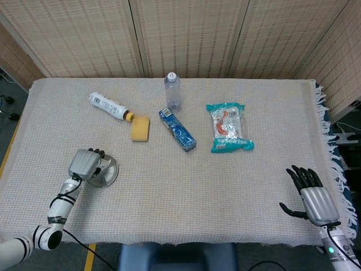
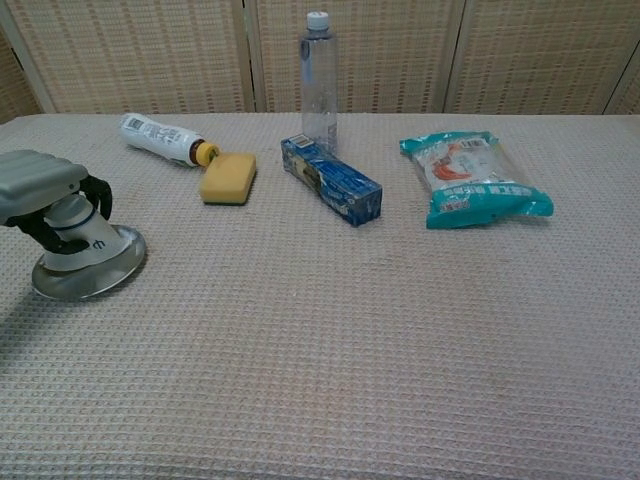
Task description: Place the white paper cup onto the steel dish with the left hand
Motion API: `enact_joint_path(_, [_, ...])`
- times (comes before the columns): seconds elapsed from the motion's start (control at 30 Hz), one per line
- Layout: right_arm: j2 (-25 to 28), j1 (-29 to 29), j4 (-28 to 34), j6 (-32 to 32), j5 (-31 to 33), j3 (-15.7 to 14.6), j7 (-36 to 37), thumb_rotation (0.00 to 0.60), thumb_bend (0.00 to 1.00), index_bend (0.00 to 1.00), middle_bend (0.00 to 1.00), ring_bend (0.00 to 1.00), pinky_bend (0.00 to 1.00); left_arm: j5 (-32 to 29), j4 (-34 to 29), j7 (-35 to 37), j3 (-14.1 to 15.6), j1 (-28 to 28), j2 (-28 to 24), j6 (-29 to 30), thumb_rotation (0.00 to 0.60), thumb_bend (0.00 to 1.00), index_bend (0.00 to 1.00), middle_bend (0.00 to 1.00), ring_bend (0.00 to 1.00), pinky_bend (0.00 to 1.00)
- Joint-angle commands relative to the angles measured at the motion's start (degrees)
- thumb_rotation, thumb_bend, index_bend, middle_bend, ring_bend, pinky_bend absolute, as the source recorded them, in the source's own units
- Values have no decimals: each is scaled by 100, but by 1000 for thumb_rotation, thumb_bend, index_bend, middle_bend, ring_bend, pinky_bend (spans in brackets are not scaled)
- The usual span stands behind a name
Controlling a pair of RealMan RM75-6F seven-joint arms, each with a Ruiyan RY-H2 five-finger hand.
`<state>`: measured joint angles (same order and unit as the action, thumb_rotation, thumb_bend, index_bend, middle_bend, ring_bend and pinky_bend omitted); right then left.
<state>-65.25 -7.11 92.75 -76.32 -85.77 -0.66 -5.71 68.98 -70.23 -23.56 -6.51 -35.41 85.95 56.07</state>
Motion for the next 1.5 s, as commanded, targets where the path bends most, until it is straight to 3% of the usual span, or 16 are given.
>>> enact_joint_path(0.03, [0,0,3,-1,-12,-4,-2,358,181,0,0,0,0,39,-312,127,66,31,-182,-51,600,333,495,531,422,641])
enact_joint_path(0.27, [-9,-17,-18,49,14,-5,-4,359,181,0,0,0,0,4,-571,245,55,-17,-360,-185,600,334,497,530,422,651])
enact_joint_path(0.57, [-19,-13,-6,54,52,3,-47,359,180,0,0,0,0,-117,377,-43,-60,-92,97,8,600,336,509,536,424,652])
enact_joint_path(0.73, [-19,-5,6,40,60,7,-61,359,181,0,0,0,0,49,481,78,-47,-65,177,186,600,334,508,536,424,650])
enact_joint_path(0.87, [-10,-2,3,28,56,10,-46,359,181,0,0,0,0,59,127,168,-1,24,2,199,600,335,508,538,425,652])
enact_joint_path(1.1, [13,-2,32,34,-13,-29,-8,358,181,0,0,0,0,278,-936,471,7,439,-482,911,600,333,515,563,451,681])
enact_joint_path(1.3, [48,23,60,-42,-96,-48,43,358,181,0,0,0,0,495,-1728,501,283,934,-994,1467,600,331,504,557,451,654])
enact_joint_path(1.5, [56,32,83,-79,-169,-70,32,358,181,0,0,0,0,585,-1494,509,717,1379,-1012,1607,600,332,489,551,445,647])
